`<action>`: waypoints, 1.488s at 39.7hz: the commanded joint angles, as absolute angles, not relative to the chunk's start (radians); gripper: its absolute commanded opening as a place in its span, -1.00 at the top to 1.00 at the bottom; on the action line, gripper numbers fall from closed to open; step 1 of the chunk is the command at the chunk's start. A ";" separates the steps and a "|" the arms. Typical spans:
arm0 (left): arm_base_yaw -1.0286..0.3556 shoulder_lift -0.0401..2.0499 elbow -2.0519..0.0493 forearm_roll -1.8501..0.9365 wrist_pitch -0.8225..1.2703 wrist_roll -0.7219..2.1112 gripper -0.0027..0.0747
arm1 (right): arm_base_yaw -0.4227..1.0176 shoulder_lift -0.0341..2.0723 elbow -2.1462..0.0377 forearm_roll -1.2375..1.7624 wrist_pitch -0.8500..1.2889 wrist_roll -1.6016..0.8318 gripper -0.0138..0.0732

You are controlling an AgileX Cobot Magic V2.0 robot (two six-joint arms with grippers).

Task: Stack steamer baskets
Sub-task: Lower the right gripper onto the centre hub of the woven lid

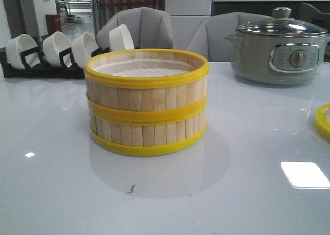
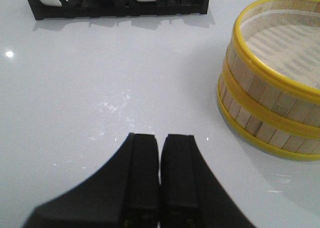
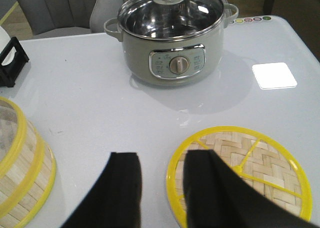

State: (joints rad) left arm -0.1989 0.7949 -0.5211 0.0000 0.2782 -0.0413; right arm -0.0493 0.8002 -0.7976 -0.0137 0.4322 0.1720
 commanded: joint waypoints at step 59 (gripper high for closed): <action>-0.205 0.786 -0.551 0.000 0.198 -0.042 0.71 | -0.225 1.334 -0.968 -0.086 0.511 0.184 -0.06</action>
